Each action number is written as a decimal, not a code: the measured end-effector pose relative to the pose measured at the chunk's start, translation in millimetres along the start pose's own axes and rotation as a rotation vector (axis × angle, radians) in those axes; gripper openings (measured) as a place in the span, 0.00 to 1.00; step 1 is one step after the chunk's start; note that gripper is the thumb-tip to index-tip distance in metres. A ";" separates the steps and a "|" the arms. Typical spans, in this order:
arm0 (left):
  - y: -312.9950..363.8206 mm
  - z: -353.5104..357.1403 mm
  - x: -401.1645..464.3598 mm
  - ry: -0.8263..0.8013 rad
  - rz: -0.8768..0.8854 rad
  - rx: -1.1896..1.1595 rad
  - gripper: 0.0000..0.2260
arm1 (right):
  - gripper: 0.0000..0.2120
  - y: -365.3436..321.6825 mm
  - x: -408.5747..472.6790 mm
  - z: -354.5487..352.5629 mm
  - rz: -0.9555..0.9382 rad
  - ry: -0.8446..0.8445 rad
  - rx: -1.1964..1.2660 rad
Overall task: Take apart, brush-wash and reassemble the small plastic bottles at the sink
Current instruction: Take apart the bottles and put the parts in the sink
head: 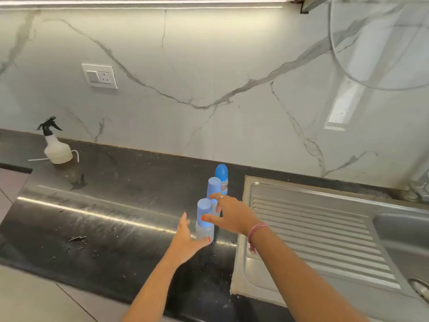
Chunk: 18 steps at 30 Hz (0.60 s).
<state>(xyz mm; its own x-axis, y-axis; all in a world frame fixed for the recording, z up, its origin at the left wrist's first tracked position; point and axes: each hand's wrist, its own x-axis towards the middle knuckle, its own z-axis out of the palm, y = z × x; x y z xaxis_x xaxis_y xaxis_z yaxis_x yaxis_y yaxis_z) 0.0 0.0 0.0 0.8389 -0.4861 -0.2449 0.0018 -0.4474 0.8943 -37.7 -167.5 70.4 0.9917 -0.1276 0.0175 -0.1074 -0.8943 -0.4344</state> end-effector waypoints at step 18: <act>11.5 50.9 -43.4 0.247 0.327 0.012 0.27 | 0.25 -0.7 -49.7 -37.5 0.111 -0.111 0.301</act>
<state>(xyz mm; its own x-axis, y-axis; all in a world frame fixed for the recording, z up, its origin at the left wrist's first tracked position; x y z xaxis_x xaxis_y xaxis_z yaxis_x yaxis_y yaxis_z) -64.1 -22.3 1.9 0.8997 -0.4098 0.1505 -0.2921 -0.3088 0.9052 -89.5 -176.5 103.6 0.9785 -0.1552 -0.1359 -0.2061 -0.7087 -0.6747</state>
